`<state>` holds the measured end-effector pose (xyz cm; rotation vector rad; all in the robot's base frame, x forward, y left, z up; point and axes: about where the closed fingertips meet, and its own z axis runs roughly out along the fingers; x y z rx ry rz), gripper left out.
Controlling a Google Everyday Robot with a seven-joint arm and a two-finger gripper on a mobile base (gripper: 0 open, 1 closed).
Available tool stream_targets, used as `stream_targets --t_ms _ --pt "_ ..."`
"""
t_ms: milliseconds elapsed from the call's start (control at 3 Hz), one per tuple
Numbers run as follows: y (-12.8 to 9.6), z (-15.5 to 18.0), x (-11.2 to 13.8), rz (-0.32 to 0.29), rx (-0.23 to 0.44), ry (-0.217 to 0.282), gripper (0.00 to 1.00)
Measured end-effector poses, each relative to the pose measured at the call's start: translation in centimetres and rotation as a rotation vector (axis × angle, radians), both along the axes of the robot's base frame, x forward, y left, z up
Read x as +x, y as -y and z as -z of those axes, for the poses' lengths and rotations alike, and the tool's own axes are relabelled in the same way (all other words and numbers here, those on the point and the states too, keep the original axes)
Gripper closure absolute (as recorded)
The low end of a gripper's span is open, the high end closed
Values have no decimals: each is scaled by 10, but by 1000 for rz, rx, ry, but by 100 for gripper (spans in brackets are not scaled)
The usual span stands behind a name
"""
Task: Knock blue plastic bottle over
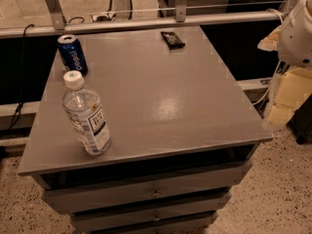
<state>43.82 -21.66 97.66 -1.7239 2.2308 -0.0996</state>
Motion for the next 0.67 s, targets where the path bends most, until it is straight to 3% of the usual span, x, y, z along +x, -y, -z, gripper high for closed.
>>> stream_targets --t_ms 333,667 --pt "0 0 0 0 0 0 0" --pt "-15 13 5 -13 92 -8 0"
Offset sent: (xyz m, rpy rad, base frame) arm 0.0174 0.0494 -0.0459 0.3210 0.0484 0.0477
